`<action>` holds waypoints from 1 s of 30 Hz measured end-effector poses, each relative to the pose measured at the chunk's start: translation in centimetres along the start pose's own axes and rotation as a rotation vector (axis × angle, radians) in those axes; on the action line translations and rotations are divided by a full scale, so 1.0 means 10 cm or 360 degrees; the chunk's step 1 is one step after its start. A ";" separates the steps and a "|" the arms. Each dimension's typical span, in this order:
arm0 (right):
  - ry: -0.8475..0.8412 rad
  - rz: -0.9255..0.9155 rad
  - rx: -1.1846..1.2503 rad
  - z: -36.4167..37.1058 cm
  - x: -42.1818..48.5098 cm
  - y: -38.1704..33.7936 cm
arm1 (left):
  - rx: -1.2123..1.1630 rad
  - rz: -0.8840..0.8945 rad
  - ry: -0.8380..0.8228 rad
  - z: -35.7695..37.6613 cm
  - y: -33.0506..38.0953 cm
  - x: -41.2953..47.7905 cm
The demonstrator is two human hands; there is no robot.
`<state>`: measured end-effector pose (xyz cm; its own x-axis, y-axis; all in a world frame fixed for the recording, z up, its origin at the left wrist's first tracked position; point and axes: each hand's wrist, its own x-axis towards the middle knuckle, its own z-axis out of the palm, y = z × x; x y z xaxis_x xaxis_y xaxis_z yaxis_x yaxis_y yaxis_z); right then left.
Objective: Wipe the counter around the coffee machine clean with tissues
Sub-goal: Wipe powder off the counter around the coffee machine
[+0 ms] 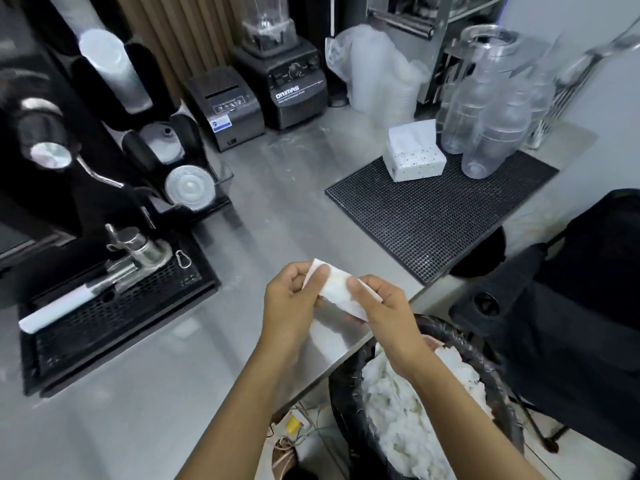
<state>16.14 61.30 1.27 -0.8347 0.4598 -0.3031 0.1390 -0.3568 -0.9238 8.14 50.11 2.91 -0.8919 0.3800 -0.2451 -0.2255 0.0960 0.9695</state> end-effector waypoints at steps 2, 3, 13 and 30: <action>0.0040 0.0027 0.0014 0.29 -0.04 0.02 | -0.0008 -0.0081 -0.0186 -0.31 0.04 -0.02; 0.0058 0.0048 -0.0009 0.36 -0.04 0.02 | -0.0019 -0.0109 -0.0271 -0.40 0.04 -0.02; 0.0110 0.0013 -0.0203 1.00 -0.06 0.18 | -0.0301 -0.0126 -0.0071 -1.08 0.05 -0.01; -0.0215 -0.0132 -0.0089 1.54 -0.21 0.20 | -0.0299 -0.0143 -0.0249 -1.64 0.08 -0.11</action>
<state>9.99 47.10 3.62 -0.9081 0.3707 -0.1946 0.0929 -0.2747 -0.9570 2.49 34.73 3.98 -0.7967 0.5170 -0.3130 -0.3829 -0.0310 0.9233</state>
